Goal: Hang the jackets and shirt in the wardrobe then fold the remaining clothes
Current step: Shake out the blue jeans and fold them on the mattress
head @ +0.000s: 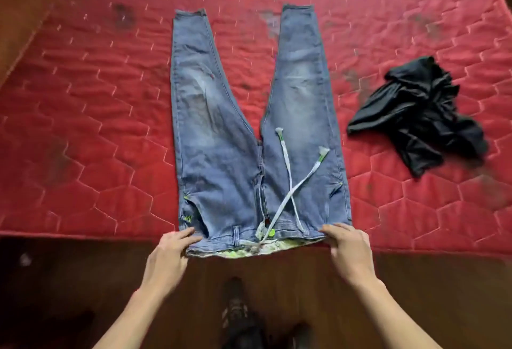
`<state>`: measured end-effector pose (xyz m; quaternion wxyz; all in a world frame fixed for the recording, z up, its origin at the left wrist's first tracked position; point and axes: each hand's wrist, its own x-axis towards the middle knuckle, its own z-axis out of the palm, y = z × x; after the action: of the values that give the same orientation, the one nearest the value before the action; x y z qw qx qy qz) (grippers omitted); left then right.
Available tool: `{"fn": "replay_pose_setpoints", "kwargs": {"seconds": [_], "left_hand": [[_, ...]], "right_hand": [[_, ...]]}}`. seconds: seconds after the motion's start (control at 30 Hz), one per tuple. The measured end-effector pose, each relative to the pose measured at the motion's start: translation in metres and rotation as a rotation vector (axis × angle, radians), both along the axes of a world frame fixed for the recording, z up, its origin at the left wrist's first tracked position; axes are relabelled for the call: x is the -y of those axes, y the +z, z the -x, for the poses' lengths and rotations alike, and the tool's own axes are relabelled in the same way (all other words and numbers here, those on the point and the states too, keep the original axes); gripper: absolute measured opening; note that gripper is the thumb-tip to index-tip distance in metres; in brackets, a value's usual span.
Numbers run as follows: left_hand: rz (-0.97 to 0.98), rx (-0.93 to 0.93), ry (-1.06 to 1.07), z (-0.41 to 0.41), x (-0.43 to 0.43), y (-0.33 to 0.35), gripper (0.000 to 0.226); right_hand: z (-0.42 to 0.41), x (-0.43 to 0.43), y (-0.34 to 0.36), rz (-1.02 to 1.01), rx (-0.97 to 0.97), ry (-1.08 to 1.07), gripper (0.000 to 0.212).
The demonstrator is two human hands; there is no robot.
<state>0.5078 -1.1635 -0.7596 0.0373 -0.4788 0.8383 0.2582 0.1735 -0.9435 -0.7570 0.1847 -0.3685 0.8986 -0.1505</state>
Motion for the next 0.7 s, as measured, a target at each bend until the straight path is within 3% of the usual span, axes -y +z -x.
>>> {"fn": "replay_pose_setpoints", "kwargs": {"seconds": [0.13, 0.2, 0.27, 0.37, 0.43, 0.5, 0.53, 0.63, 0.7], "left_hand": [[0.023, 0.027, -0.070, -0.019, -0.029, -0.012, 0.071], [-0.018, -0.027, 0.000, -0.018, -0.037, -0.013, 0.059], [-0.095, -0.199, 0.207, -0.006, -0.041, -0.009, 0.048], [-0.133, -0.317, 0.554, 0.016, -0.043, 0.002, 0.042], [-0.232, -0.258, 0.720, 0.019, -0.033, -0.003, 0.062], [-0.398, -0.234, 0.827, 0.016, -0.022, -0.014, 0.077], [-0.471, -0.253, 0.861, 0.013, -0.017, -0.019, 0.072], [-0.588, -0.327, 0.858, 0.009, -0.011, -0.015, 0.022], [-0.643, -0.371, 0.865, 0.007, -0.009, -0.012, 0.011]], "right_hand": [[-0.025, -0.016, -0.009, 0.048, 0.085, -0.071, 0.034], [-0.028, -0.015, -0.008, 0.087, 0.101, -0.212, 0.031], [-0.027, -0.013, -0.005, 0.089, 0.088, -0.469, 0.036], [-0.017, -0.007, 0.002, 0.056, 0.269, -0.807, 0.058], [-0.009, -0.005, 0.001, 0.009, 0.376, -0.861, 0.062], [-0.007, -0.004, 0.003, 0.001, 0.432, -0.830, 0.053], [-0.007, -0.002, 0.005, 0.017, 0.445, -0.797, 0.047], [-0.018, 0.015, 0.023, 0.184, 0.448, -0.754, 0.033], [-0.033, 0.040, 0.042, 0.335, 0.428, -0.737, 0.036]]}}
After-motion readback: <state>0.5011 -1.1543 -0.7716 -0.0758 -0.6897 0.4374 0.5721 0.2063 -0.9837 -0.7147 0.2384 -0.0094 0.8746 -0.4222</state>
